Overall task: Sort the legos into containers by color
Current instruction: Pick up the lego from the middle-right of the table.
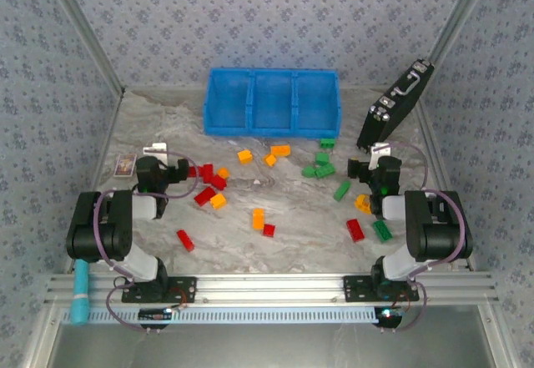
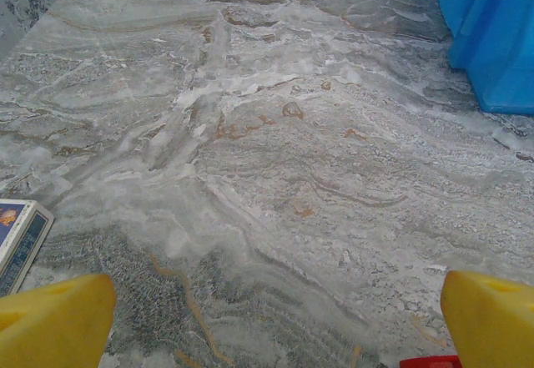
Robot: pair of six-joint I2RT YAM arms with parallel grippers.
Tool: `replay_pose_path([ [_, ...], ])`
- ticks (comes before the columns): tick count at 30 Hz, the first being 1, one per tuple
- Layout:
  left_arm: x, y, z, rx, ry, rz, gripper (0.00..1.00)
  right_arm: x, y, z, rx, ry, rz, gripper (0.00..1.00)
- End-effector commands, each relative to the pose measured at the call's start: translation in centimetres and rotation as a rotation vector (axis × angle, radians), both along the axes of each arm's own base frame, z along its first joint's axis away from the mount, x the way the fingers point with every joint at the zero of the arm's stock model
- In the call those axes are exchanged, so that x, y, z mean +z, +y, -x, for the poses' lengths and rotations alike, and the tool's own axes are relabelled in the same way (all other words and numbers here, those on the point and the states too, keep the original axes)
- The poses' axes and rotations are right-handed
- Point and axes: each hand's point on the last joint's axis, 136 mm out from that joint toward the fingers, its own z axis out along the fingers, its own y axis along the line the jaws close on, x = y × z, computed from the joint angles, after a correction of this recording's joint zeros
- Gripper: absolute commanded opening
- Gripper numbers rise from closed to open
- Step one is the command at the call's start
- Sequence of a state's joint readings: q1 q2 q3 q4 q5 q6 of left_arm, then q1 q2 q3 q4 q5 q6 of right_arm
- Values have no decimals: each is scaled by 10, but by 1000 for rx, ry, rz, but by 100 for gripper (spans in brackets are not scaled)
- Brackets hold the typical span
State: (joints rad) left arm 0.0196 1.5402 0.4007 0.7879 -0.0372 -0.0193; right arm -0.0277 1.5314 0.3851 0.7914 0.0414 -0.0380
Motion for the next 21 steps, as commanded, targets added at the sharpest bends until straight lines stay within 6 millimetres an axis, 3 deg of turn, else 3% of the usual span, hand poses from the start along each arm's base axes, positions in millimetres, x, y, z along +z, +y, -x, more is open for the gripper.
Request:
replay_pose_path([
  [1, 12, -3, -7, -12, -38, 6, 100, 10, -2, -4, -18, -32, -3, 100],
  [13, 12, -3, -7, -12, -39, 6, 100, 12, -3, -4, -21, -40, -5, 99],
  [15, 12, -3, -7, -13, -38, 6, 100, 32, -8, -4, -74, -56, 23, 99],
  [17, 12, -3, -7, -12, -39, 6, 100, 65, -23, 5, -203, -42, 29, 99],
  [19, 12, -3, -7, -13, -39, 6, 100, 97, -35, 22, -327, 10, -115, 99],
  [21, 12, -3, -7, -15, -36, 6, 100, 107, -36, 49, -384, 108, -182, 99],
])
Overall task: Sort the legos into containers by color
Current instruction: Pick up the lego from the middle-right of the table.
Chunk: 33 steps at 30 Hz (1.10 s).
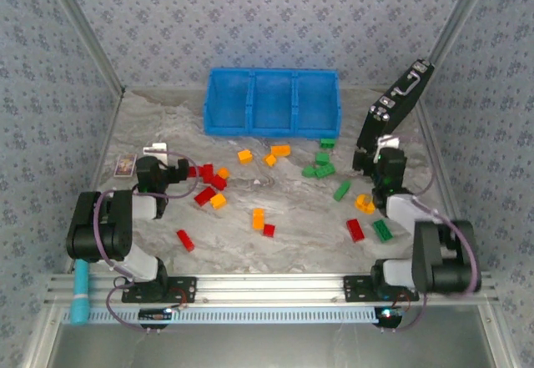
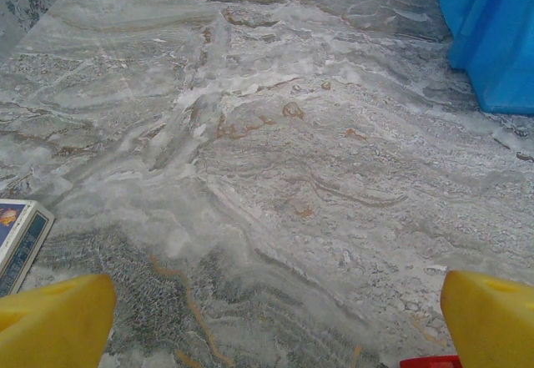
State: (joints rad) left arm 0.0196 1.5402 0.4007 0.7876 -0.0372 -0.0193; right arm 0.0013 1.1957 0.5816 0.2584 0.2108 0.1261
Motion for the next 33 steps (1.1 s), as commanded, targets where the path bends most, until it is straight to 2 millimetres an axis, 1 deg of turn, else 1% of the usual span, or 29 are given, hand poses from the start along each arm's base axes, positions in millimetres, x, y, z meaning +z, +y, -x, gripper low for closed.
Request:
replay_pose_path([
  [1, 12, -3, -7, -14, -37, 7, 100, 25, -14, 52, -196, 141, -161, 99],
  [3, 12, -2, -7, -14, -38, 16, 100, 30, -2, 76, -172, 177, -216, 99],
  [4, 12, -1, -7, -18, -39, 26, 100, 28, 5, 90, -158, 198, -249, 99],
  [6, 12, -1, -7, -19, -38, 27, 100, 17, 12, 117, -168, 249, -326, 99],
  [7, 14, -1, -7, -13, -45, 28, 100, 8, 16, 133, -182, 282, -382, 99],
  [8, 17, 4, -8, 15, -45, 26, 100, 1, 20, 143, -194, 299, -429, 99],
  [9, 25, 8, -7, 40, -29, 25, 100, -6, 27, 152, -192, 312, -490, 99],
  [11, 49, 13, -6, 76, 11, 24, 100, -17, 42, 164, -166, 331, -590, 99],
  [13, 90, 16, -4, 134, -15, 101, 100, -30, 51, 172, -176, 349, -671, 99],
  [14, 107, 11, -2, 126, -37, 138, 100, -36, 53, 175, -188, 358, -695, 99],
  [15, 130, 2, -1, 100, -75, 167, 100, -44, 54, 177, -206, 376, -716, 98],
  [16, 149, -7, 1, 74, -100, 175, 100, -51, 55, 179, -223, 400, -728, 98],
  [17, 164, -17, 2, 45, -117, 172, 100, -57, 55, 180, -238, 419, -731, 97],
  [19, 188, -38, 7, -15, -105, 163, 100, -68, 53, 181, -270, 460, -716, 96],
  [22, 211, -65, 16, -114, -70, 171, 100, -76, 49, 178, -290, 495, -677, 95],
  [24, 221, -80, 24, -169, -41, 171, 100, -80, 47, 175, -292, 519, -651, 95],
  [27, 237, -99, 37, -243, -25, 132, 100, -87, 45, 169, -290, 549, -614, 96],
  [29, 244, -104, 44, -268, -21, 95, 100, -92, 44, 165, -287, 567, -605, 96],
  [33, 254, -96, 57, -268, -5, 29, 100, -99, 40, 153, -268, 577, -571, 96],
])
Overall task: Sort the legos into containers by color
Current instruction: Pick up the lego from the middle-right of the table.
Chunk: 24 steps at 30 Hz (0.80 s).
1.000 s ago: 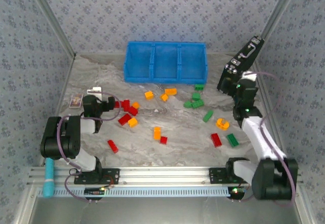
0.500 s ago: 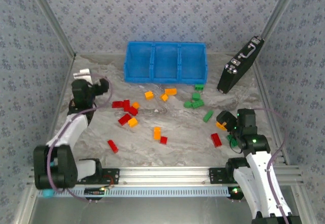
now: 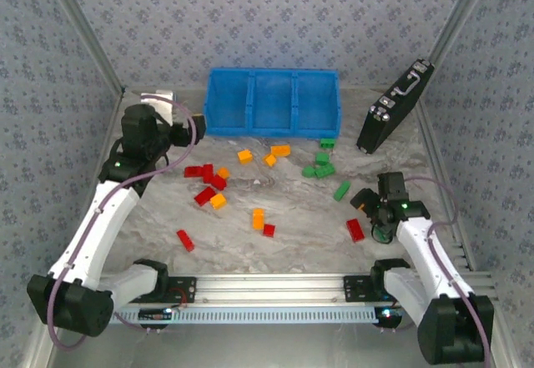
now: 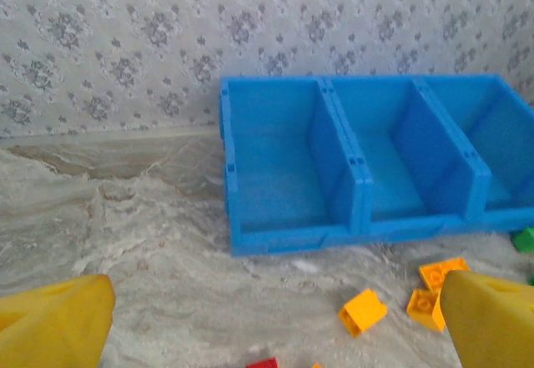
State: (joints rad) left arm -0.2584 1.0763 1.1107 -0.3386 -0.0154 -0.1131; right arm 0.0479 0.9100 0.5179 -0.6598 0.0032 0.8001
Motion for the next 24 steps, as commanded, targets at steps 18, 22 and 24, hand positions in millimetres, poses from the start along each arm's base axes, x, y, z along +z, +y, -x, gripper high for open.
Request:
replay_pose_path([
  [18, -1, 23, 23, 15, 35, -210, 100, 8, -13, -52, 148, -6, 104, 85],
  [22, -10, 22, 18, 5, 47, -240, 100, 1, -12, -60, 166, 16, 103, 81],
  [24, -13, 21, 14, 0, 52, -249, 100, -4, -11, -62, 178, 34, 103, 81],
])
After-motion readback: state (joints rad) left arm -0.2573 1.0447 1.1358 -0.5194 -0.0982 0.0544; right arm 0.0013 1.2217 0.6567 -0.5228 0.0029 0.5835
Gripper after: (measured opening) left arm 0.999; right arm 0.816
